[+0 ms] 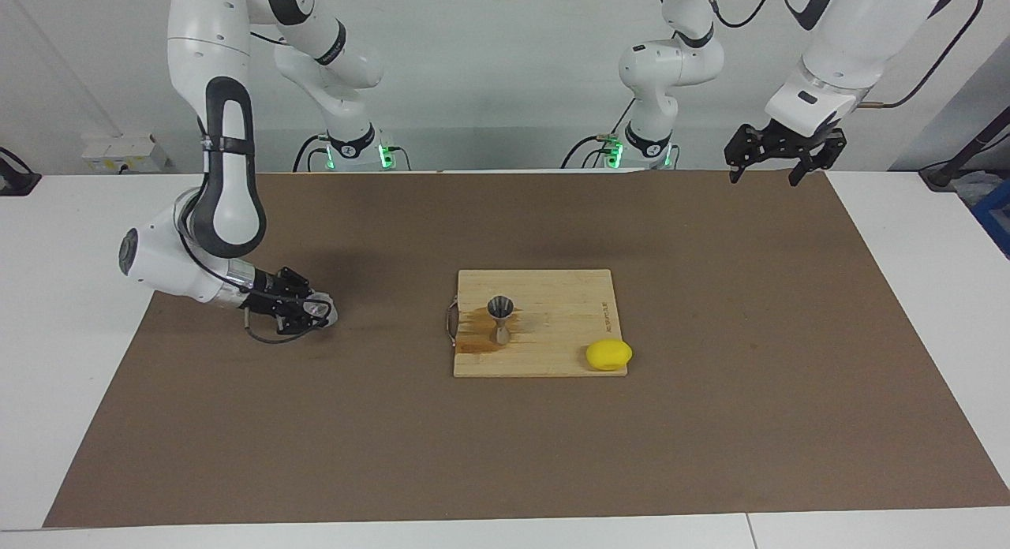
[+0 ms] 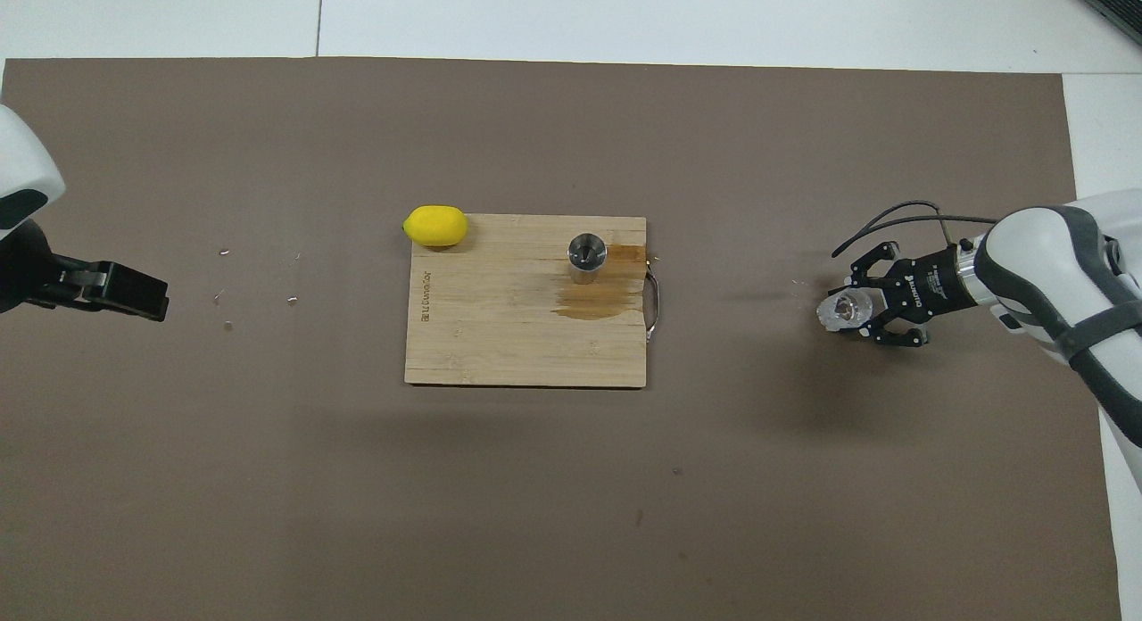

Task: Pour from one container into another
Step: 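Grasp the small clear glass cup with the right gripper, then lift the glass cup and carry it above the metal cup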

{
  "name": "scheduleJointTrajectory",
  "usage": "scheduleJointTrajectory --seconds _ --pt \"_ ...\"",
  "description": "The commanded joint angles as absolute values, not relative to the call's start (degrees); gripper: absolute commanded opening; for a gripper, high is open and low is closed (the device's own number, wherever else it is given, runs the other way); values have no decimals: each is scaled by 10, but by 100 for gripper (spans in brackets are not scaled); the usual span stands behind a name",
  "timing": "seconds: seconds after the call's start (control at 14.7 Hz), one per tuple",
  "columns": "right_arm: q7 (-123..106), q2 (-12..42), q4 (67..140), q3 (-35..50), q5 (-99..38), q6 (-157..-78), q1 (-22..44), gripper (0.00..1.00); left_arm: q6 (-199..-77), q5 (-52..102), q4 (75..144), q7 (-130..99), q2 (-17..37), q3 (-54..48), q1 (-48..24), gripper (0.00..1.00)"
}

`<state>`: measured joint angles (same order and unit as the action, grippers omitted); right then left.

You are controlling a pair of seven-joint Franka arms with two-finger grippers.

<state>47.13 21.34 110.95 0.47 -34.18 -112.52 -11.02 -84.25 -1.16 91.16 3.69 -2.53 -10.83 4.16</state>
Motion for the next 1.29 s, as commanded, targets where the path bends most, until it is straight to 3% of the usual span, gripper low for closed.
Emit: scheduleJointTrajectory --seconds 0.0,0.47,1.22 --pt "490 189 1117 6 -356 -1137 -111 0 -823 -15 888 46 -11 -62 2 100" --pt "615 141 1104 4 -345 -1137 -62 0 -847 15 889 47 -13 -69 28 100" --pt "786 150 1020 6 -225 -1138 28 0 -842 18 915 43 -28 -68 22 100"
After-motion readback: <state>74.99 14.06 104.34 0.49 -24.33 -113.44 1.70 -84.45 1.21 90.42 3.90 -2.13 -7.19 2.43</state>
